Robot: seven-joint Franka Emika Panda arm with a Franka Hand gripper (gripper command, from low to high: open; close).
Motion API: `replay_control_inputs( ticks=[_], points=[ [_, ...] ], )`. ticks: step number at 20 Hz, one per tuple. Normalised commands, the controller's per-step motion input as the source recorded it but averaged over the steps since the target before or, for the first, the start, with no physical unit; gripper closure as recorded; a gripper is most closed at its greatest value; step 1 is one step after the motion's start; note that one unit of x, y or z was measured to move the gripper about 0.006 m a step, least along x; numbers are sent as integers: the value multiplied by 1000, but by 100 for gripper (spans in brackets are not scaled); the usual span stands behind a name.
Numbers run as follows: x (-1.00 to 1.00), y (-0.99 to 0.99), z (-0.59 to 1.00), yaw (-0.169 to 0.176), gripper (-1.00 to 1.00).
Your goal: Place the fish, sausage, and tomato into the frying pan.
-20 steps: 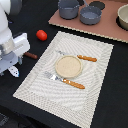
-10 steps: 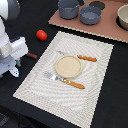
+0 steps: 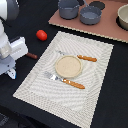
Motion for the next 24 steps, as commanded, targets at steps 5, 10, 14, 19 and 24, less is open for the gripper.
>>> replay_control_inputs(
  ticks=[5,10,14,19,24],
  points=[
    [781,698,1000,0,100],
    [887,811,1000,0,100],
    [733,837,1000,0,100],
    [661,862,953,0,100],
    [533,867,467,0,100]
  ],
)
